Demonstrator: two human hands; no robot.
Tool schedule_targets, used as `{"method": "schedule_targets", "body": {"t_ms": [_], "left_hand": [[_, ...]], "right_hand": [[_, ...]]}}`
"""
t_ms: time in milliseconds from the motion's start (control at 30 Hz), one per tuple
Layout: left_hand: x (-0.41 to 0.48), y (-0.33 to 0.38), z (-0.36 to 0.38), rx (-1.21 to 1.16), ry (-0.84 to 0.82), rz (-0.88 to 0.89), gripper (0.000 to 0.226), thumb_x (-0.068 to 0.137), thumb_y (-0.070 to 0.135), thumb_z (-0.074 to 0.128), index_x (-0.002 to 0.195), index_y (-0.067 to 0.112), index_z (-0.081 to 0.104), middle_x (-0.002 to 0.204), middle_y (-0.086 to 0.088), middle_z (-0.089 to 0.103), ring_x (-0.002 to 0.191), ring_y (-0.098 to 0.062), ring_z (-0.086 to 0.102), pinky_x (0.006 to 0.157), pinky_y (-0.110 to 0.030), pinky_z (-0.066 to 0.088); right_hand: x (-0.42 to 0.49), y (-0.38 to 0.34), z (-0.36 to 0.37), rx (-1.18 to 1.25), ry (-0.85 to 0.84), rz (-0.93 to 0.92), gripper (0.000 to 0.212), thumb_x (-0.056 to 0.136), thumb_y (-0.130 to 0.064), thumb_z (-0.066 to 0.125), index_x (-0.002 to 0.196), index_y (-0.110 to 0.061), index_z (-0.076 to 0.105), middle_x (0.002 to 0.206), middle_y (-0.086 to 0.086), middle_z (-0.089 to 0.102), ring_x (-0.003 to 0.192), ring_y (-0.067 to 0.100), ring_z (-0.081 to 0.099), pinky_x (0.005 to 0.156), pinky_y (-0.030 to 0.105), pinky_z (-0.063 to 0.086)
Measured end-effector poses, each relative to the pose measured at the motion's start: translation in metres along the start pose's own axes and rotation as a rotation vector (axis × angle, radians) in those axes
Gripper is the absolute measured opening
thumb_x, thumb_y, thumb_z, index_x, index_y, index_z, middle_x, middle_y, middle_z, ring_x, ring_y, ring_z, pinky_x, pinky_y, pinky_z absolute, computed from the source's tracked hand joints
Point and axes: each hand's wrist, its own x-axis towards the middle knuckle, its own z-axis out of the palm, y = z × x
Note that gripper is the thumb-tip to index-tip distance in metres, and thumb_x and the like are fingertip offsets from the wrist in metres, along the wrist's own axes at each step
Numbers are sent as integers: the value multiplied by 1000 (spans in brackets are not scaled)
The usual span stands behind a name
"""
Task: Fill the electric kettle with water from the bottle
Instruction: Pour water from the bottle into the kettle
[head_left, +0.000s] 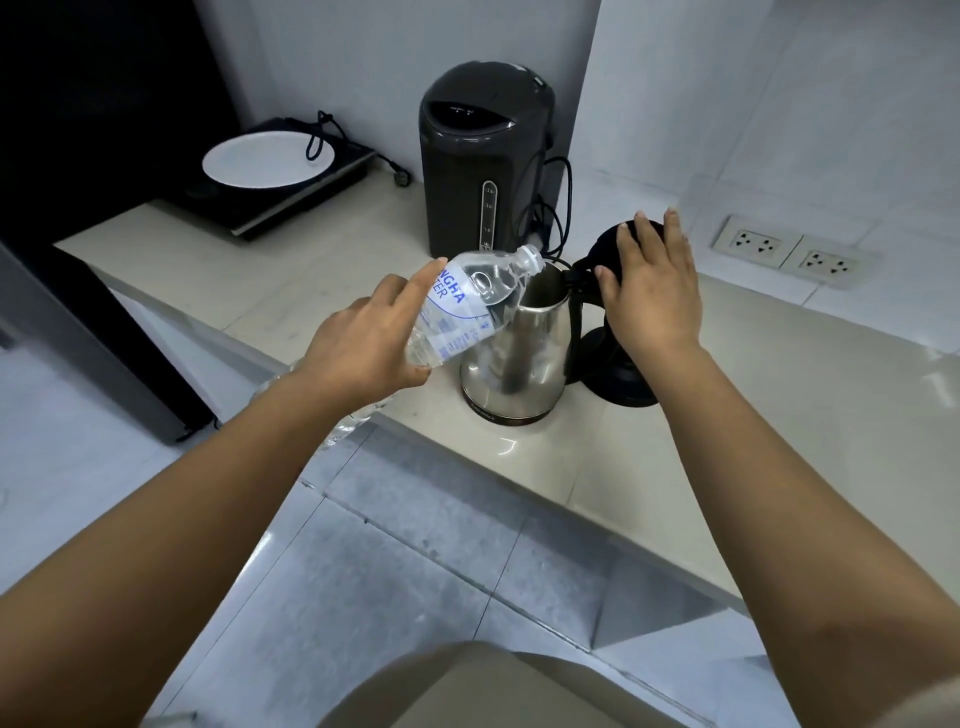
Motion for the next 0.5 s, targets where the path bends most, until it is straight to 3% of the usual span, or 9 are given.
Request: {"method": "schedule_targets", "body": {"t_ms": [500], "left_hand": [[-1,-6,-7,90,4,-17,105,71,38,76,149,38,6,129,-3,45,99,-34,58,68,-39,46]], "right_hand": [[-1,-1,1,26,21,0,51,99,-31,45,143,-6,40,156,10,29,149,32,7,122,42,7]]}}
